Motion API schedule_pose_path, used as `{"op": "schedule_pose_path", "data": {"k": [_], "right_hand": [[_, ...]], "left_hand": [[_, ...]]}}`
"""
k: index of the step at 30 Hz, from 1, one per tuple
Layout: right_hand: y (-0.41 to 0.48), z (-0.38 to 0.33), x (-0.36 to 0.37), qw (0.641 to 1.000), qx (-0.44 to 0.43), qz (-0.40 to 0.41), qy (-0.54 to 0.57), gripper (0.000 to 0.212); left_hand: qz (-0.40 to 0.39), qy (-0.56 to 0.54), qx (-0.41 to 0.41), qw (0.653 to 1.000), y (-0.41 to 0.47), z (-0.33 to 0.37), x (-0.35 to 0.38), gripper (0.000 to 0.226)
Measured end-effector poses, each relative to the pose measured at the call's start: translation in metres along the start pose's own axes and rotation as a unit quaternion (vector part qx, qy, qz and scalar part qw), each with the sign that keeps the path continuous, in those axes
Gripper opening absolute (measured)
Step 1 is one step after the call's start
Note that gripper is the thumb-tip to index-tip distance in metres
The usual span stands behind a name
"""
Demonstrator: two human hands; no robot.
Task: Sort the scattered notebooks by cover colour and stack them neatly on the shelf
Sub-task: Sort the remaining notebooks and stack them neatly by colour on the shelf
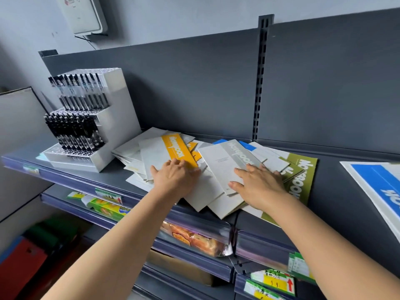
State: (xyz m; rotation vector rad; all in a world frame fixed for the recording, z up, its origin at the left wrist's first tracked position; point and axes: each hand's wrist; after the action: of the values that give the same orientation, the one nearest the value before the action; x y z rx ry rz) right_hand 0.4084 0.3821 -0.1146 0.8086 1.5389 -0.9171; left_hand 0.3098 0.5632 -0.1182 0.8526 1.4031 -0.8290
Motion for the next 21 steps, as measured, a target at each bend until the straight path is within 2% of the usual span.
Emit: {"op": "schedule_pose_path", "data": {"k": [3,6,8,10,11,13,16,19,21], "right_hand": [[-0.003,-0.003,-0.003,0.998,-0.005,0.047,-0.034,0.054],[-0.008,0.0,-0.006,0.995,-0.014,0.089,-0.037,0.041],[-0.011,0.005,-0.009,0.993,-0.023,0.11,-0.033,0.031],[-0.008,0.012,-0.011,0.993,-0.027,0.112,0.001,0.028],[-0.005,0.015,-0.01,0.994,-0.028,0.1,0.026,0.03],[0.003,0.021,-0.009,0.997,-0.02,0.053,0.058,0.051],[0.016,0.021,-0.013,0.998,0.018,0.012,0.064,0.083],[0.027,0.021,-0.021,0.993,0.058,-0.035,0.1,0.112],[0.029,0.023,-0.024,0.986,0.085,-0.058,0.128,0.112]], "left_hand": [[0.003,0.039,0.07,0.997,-0.006,0.004,-0.008,0.041],[0.048,-0.011,0.111,0.993,0.001,0.0,-0.014,0.029],[0.055,-0.05,0.084,0.994,0.007,-0.002,-0.015,0.036],[0.019,-0.025,0.045,0.998,0.012,-0.001,-0.012,0.038],[-0.009,0.006,0.031,0.999,0.012,0.002,-0.011,0.035],[-0.037,0.047,0.04,0.997,0.009,0.013,-0.009,0.033],[-0.03,0.072,0.091,0.993,0.004,0.034,-0.014,0.029],[-0.019,0.071,0.088,0.993,0.005,0.037,-0.022,0.022],[-0.011,0.033,0.067,0.997,0.01,0.032,-0.024,0.024]]}}
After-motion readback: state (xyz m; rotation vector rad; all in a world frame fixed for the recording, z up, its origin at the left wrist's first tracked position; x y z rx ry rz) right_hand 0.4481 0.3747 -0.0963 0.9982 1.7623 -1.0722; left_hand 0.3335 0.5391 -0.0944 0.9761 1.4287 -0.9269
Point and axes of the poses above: each hand's wrist, its own y-axis towards the middle knuckle, its own x-axis out of the palm, z = x × y, and after that the axes turned 15 degrees about x, right-handed
